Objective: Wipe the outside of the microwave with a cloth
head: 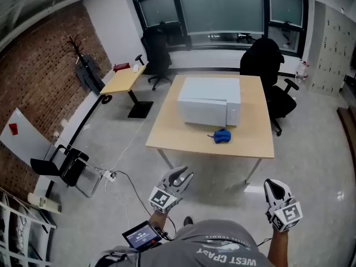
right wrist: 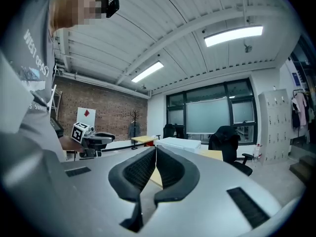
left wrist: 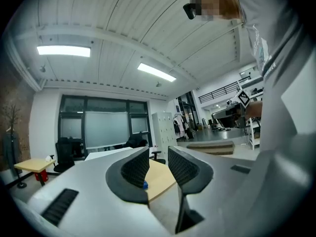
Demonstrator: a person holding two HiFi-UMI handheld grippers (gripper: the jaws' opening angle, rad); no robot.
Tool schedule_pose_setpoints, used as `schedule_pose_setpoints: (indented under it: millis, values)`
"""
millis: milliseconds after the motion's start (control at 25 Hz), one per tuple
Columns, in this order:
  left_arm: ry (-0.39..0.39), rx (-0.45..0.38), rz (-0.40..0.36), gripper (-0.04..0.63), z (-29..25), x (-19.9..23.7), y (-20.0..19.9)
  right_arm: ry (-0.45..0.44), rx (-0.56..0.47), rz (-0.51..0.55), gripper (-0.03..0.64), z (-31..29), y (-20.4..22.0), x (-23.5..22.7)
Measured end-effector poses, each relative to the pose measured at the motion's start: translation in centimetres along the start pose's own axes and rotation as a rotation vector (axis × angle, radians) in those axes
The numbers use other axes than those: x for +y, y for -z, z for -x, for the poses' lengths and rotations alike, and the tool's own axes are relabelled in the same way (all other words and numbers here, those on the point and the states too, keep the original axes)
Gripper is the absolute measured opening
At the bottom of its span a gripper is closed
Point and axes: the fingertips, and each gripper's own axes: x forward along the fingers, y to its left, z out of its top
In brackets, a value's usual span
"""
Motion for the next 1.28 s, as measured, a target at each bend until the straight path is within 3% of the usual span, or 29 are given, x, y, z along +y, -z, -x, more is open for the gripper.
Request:
schedule_pose_setpoints:
  millis: [440, 680, 1000, 1200, 1280]
  values:
    - [-0.003, 0.034, 0.041, 0.132, -0.3, -1.5, 0.0, -0.034, 0.015, -0.082, 0.025, 0.0, 2.7, -0.5]
    - [-0.028, 0.07, 0.068, 0.132, -0.7, 1.7, 1.6, -0.089, 0.076, -0.115, 0.025, -3.9, 4.6, -0.3]
    - [-0.01, 0.071, 0.097, 0.132, -5.5, 11.3, 5.6, -0.12, 0.147, -0.096, 0.025, -15.5, 6.0, -1.2]
    - [0.042, 0.07, 0.083, 0.132, -9.3, 20.2, 8.5, -0.121, 0.191, -0.074, 0.028, -26.8, 7.0, -1.9]
    - [0.074, 0.072, 0.096, 0.132, -10.7, 23.4, 8.8, -0.12, 0.245, -0.067, 0.067, -31.5, 8.1, -2.0]
